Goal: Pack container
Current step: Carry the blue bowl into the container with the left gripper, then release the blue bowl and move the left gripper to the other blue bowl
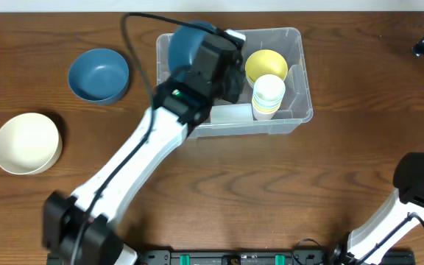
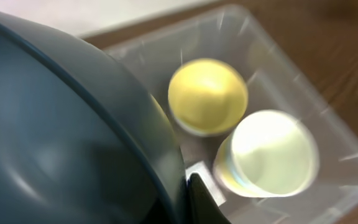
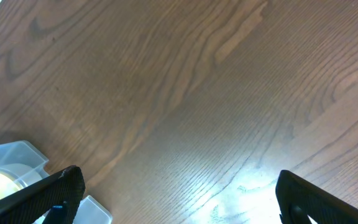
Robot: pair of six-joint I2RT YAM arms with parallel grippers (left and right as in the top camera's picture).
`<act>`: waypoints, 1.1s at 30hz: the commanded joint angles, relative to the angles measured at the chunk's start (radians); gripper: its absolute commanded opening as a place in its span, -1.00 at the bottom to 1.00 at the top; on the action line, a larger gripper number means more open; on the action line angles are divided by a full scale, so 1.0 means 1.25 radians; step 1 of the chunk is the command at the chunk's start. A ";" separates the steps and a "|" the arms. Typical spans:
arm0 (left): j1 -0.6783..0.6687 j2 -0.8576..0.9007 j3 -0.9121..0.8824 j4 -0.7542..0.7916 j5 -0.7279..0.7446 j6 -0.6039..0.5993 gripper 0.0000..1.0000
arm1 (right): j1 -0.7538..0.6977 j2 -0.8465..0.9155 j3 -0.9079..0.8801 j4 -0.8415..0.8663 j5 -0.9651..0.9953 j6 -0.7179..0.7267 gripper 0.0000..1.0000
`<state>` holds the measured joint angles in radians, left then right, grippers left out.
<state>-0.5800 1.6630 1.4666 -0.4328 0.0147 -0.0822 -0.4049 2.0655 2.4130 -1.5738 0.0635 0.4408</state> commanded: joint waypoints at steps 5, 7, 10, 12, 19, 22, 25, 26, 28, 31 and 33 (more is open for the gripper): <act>-0.002 0.104 0.009 0.006 -0.019 0.051 -0.88 | -0.005 -0.008 0.010 0.000 0.006 0.012 0.99; -0.002 0.125 0.009 0.008 -0.018 0.050 -0.88 | -0.005 -0.008 0.010 0.000 0.006 0.012 0.98; -0.009 0.157 0.009 0.013 -0.019 0.052 -0.88 | -0.005 -0.008 0.010 0.000 0.006 0.012 0.98; -0.011 0.173 0.009 0.016 -0.019 0.065 -0.88 | -0.005 -0.008 0.010 0.000 0.006 0.012 0.98; -0.009 0.232 0.009 0.022 -0.025 0.072 -0.88 | -0.005 -0.008 0.010 0.000 0.006 0.012 0.98; -0.009 0.258 0.009 0.022 -0.052 0.072 -0.88 | -0.005 -0.008 0.010 0.000 0.006 0.012 0.98; -0.008 0.273 0.009 0.022 -0.070 0.072 -0.88 | -0.005 -0.008 0.010 0.000 0.006 0.012 0.99; -0.006 0.276 0.009 0.022 -0.070 0.071 -0.88 | -0.005 -0.008 0.010 0.000 0.006 0.012 0.98; -0.006 0.276 0.009 0.022 -0.070 0.072 -0.81 | -0.005 -0.008 0.010 0.000 0.006 0.012 0.98; -0.006 0.276 0.009 0.028 -0.070 0.072 -0.07 | -0.005 -0.008 0.010 0.000 0.006 0.012 0.98; -0.006 0.276 0.009 0.032 -0.070 0.071 0.02 | -0.005 -0.008 0.010 0.000 0.006 0.012 0.99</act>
<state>-0.5911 2.0144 1.4666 -0.3954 -0.0525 0.0006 -0.4049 2.0655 2.4130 -1.5738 0.0639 0.4408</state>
